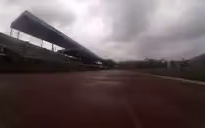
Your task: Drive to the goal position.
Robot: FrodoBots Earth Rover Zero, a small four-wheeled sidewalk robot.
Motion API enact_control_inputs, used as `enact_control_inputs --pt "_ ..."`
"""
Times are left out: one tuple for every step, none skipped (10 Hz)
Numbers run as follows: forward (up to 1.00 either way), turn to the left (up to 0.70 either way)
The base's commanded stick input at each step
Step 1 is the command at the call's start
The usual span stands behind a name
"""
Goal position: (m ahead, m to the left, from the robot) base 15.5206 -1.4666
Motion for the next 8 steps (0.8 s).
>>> enact_control_inputs --pt "0.5 -0.16" --pt "0.5 0.0" --pt "0.5 0.0" --pt "0.5 0.0" --pt "0.5 0.0" --pt "0.5 0.0" --pt "0.5 0.0" --pt "0.5 0.0"
